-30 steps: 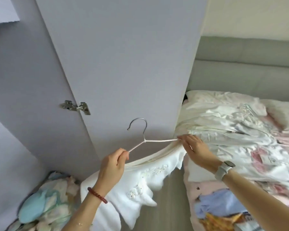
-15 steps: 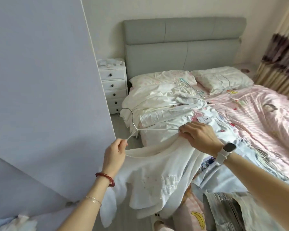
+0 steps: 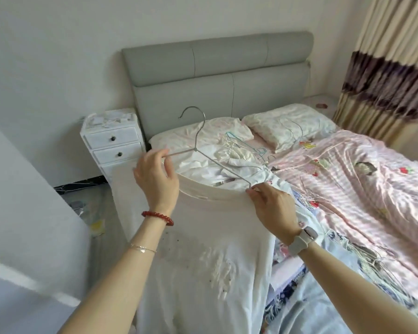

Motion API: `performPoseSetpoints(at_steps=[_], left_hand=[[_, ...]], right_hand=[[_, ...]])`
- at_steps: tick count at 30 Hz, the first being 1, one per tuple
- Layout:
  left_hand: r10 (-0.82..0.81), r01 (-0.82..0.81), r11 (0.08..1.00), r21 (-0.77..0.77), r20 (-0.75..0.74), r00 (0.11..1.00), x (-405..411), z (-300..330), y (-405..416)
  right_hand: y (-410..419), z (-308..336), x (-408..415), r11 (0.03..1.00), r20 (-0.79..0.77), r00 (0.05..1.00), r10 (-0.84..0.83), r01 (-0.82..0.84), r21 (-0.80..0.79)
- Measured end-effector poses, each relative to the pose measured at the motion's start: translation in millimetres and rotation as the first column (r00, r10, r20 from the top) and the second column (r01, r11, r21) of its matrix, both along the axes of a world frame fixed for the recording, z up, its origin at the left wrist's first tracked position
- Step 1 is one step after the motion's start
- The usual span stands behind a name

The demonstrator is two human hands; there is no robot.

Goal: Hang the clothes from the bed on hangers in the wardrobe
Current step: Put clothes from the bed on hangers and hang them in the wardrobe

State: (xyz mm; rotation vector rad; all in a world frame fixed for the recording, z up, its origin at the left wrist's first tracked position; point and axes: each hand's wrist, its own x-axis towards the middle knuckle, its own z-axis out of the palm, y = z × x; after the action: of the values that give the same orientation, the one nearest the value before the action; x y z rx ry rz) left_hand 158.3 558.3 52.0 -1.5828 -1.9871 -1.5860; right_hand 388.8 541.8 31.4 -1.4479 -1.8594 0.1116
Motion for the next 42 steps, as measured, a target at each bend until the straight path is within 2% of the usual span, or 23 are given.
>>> performPoseSetpoints(at_steps=[6,11,16,20,23,25,27,29,31,32,35,39,42], left_hand=[[-0.133,0.142,0.966,-0.216,0.057,0.989,56.2,-21.2,74.4],[-0.218,0.254,0.845,-0.471,0.129,0.967,112.2,-67.1,122.2],[-0.342,0.333,0.651,-0.683,0.128,0.931,154.8,-122.1,159.3],[-0.443,0.315,0.422,-0.850,0.110,0.890,178.8,-178.0,171.0],[-0.562,0.336,0.245,-0.910,0.149,0.814,196.2,-221.3,161.7],[-0.568,0.343,0.153,-0.927,0.201,0.798,204.5,-252.6,152.4],[-0.482,0.336,0.112,-0.935,0.245,0.841,206.4,-282.9,141.2],[-0.322,0.308,0.083,-0.948,0.267,0.908,202.3,-305.5,129.5],[-0.208,0.290,0.016,-0.957,0.281,0.937,195.0,-323.0,119.2],[-0.173,0.299,-0.003,-0.954,0.295,0.940,191.6,-328.3,114.8],[-0.095,0.350,0.053,-0.935,0.344,0.934,183.2,-327.6,105.4],[-0.048,0.340,0.075,-0.937,0.337,0.940,166.7,-316.1,94.3],[0.089,0.457,0.168,-0.873,0.475,0.875,156.8,-308.8,83.0]], right_hand=[[82.7,-9.3,38.2,0.965,-0.252,0.962,-0.102,0.034,-0.260],[144.1,-35.3,88.0,0.919,-0.306,0.912,-0.274,0.155,-0.361],[199.7,-87.2,141.4,0.811,-0.307,0.830,-0.465,0.261,-0.524],[226.4,-141.1,183.4,0.668,-0.238,0.756,-0.610,0.329,-0.667],[231.9,-184.4,201.6,0.553,-0.158,0.733,-0.662,0.334,-0.763],[231.0,-209.5,209.2,0.461,-0.111,0.721,-0.684,0.309,-0.832],[227.6,-225.6,214.1,0.407,0.001,0.764,-0.645,0.344,-0.846],[223.8,-231.4,214.0,0.458,0.111,0.823,-0.557,0.416,-0.785],[219.6,-230.2,203.3,0.613,0.133,0.894,-0.429,0.396,-0.684],[216.0,-227.4,193.0,0.693,0.106,0.931,-0.349,0.333,-0.639],[196.8,-208.0,152.8,0.856,-0.088,0.989,-0.116,0.055,-0.513],[180.6,-172.7,105.9,0.889,-0.337,0.940,0.062,-0.205,-0.410],[182.0,-150.4,83.3,0.883,-0.445,0.896,0.005,-0.213,-0.418]])
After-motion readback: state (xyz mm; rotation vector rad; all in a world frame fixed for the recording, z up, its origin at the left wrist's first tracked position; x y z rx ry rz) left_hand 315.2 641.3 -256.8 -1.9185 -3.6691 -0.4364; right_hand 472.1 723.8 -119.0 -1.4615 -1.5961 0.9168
